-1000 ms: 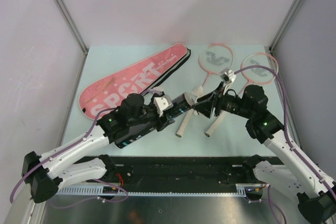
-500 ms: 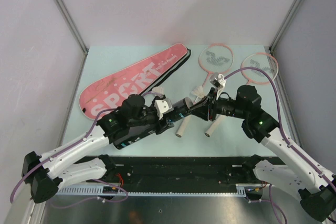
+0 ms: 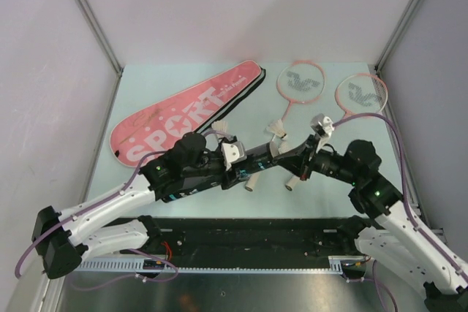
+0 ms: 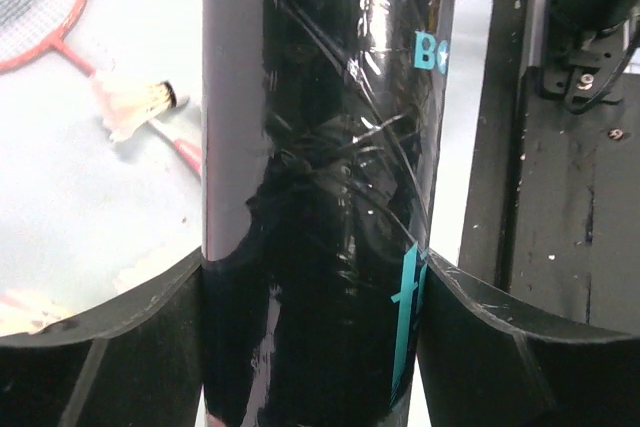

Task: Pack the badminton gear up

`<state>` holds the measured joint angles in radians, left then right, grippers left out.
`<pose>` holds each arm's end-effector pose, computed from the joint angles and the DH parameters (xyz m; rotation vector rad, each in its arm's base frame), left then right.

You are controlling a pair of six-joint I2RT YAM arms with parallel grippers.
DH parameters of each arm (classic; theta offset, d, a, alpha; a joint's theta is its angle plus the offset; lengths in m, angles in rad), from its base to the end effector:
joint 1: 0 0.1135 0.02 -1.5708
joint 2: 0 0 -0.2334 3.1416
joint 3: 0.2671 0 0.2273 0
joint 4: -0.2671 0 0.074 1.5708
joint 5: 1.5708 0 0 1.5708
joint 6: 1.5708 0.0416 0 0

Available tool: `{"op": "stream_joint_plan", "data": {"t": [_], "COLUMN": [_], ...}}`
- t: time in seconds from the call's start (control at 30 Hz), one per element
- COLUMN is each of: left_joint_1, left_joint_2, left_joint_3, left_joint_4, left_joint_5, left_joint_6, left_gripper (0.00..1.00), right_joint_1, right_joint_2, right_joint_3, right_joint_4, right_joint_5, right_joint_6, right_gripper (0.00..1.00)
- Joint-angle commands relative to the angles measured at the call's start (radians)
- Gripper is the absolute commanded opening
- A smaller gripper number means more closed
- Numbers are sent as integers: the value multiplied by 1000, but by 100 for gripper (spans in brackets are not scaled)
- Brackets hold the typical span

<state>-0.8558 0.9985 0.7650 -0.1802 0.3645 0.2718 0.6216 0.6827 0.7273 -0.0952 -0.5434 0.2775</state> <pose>0.1357 -0.1790 0.2720 1.2828 1.5748 -0.7350 0.1214 0.1134 0.3249 -0.7254 1.5779 1.1148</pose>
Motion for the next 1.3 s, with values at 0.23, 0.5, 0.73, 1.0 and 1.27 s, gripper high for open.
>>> {"op": "stream_joint_plan", "data": {"t": [0.23, 0.5, 0.73, 1.0, 1.27], "left_joint_1": [21, 21, 20, 21, 21], "left_joint_2": [11, 6, -37, -162, -221], "left_joint_3": [8, 8, 34, 0, -12], "left_joint_4": [-53, -56, -54, 53, 87], "left_joint_5": [-35, -52, -87, -164, -131], "left_joint_6": [99, 106, 72, 14, -14], "left_gripper": [10, 9, 11, 19, 21], "right_joint_1": [-138, -201, -209, -281, -473], "right_joint_2": [-219, -305, -46, 262, 373], "right_joint_3": [-115, -114, -25, -71, -189], "right_joint_4": [173, 28, -454, -469, -310], "right_joint_5": [-12, 69, 961, 1181, 1027], "right_joint_6": [232, 198, 351, 523, 471], "right_gripper": [0, 0, 0, 0, 16]}}
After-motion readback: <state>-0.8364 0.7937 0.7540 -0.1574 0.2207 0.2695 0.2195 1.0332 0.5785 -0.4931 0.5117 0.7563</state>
